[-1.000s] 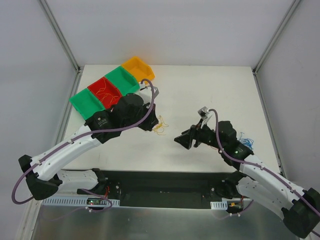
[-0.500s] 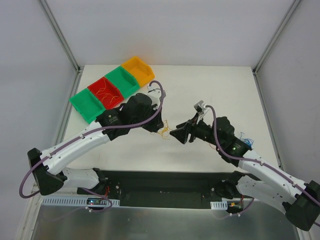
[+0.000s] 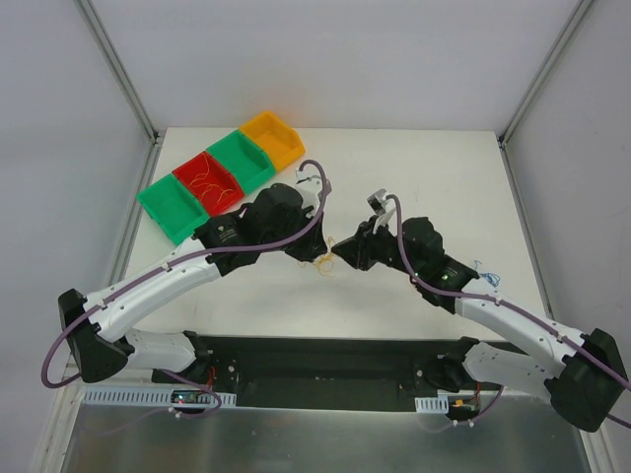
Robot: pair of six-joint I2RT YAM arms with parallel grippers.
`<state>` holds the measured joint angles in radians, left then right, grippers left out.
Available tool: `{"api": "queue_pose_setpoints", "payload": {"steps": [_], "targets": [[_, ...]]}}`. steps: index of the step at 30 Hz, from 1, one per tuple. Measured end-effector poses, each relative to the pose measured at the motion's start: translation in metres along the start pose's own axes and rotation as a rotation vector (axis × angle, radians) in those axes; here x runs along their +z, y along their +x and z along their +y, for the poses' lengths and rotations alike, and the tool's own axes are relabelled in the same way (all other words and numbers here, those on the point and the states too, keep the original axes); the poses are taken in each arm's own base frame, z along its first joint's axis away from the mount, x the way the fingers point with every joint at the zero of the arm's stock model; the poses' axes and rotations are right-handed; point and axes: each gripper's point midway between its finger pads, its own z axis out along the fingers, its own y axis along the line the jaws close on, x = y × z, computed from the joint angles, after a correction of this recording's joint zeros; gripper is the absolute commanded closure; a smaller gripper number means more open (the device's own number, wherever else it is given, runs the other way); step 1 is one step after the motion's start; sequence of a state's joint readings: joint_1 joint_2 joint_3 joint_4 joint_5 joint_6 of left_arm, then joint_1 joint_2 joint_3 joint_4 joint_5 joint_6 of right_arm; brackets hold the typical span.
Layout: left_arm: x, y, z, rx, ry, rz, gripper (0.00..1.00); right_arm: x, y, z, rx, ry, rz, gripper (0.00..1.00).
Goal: Untangle the cables
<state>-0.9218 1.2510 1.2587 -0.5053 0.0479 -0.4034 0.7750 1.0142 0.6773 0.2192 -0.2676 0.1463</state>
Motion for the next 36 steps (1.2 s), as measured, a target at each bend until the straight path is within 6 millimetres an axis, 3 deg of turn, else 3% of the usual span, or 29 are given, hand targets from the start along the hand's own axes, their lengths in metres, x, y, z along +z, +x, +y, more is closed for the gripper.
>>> {"api": "queue_pose_setpoints", "payload": {"steps": [2, 6, 10, 14, 18, 29, 36], "targets": [[0.0, 0.001, 0.0, 0.0, 0.0, 0.001, 1.0, 0.002, 0.0, -0.006, 0.003, 0.03, -0.001, 1.0], [0.002, 0.006, 0.013, -0.002, -0.054, -0.011, 1.0, -0.006, -0.001, -0.038, 0.031, 0.228, -0.032, 0.99], [-0.01, 0.012, 0.043, -0.02, -0.184, -0.073, 1.0, -0.039, 0.0, -0.087, 0.065, 0.535, -0.081, 1.0], [-0.041, 0.007, 0.063, -0.045, -0.267, -0.193, 1.0, -0.074, 0.015, -0.123, 0.076, 0.768, -0.09, 1.0], [-0.066, -0.01, 0.062, -0.062, -0.261, -0.305, 1.0, -0.098, 0.029, -0.146, 0.057, 0.93, -0.059, 1.0], [-0.088, -0.024, 0.066, -0.076, -0.285, -0.393, 1.0, -0.141, 0.05, -0.192, 0.056, 1.24, 0.014, 0.95], [-0.109, -0.052, 0.054, -0.053, -0.264, -0.454, 1.0, -0.16, 0.065, -0.235, 0.169, 1.328, 0.055, 0.89]]}}
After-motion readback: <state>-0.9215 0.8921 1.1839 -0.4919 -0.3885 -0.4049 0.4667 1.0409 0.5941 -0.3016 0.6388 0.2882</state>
